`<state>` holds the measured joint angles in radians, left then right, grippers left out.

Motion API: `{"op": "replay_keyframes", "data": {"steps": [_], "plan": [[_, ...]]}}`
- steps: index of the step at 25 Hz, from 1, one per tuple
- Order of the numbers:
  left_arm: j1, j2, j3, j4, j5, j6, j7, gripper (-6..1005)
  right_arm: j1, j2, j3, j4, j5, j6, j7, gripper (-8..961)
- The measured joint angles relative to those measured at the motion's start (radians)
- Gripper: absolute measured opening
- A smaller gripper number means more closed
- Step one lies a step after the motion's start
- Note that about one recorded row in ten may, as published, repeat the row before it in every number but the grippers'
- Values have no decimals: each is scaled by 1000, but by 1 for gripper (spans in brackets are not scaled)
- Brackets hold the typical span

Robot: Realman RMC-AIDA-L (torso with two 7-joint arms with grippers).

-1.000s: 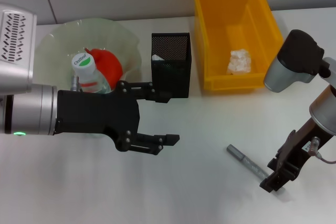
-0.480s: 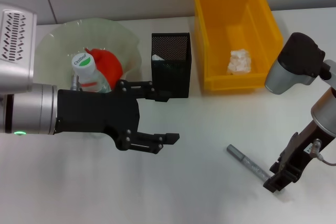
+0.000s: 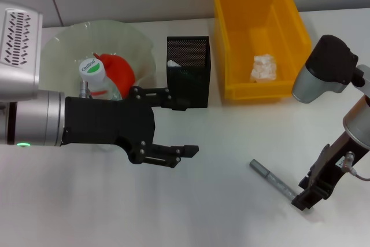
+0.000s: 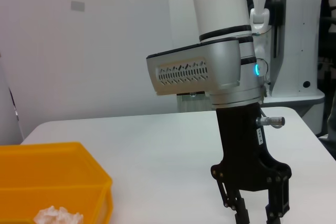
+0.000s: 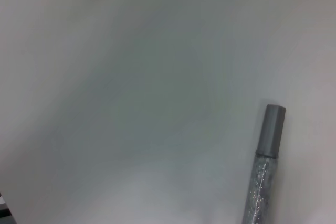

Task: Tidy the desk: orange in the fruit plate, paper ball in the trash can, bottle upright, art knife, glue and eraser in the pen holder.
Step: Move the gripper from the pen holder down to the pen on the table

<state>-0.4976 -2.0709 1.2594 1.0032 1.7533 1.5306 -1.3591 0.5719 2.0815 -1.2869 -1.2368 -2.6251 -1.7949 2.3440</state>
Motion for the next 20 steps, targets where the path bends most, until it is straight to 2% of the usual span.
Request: {"op": "replay_keyframes", "data": {"steps": [20], "plan": [[-3, 0, 13, -5, 0, -22, 0, 813, 11, 0, -24, 45, -3, 20, 5, 382]]}}
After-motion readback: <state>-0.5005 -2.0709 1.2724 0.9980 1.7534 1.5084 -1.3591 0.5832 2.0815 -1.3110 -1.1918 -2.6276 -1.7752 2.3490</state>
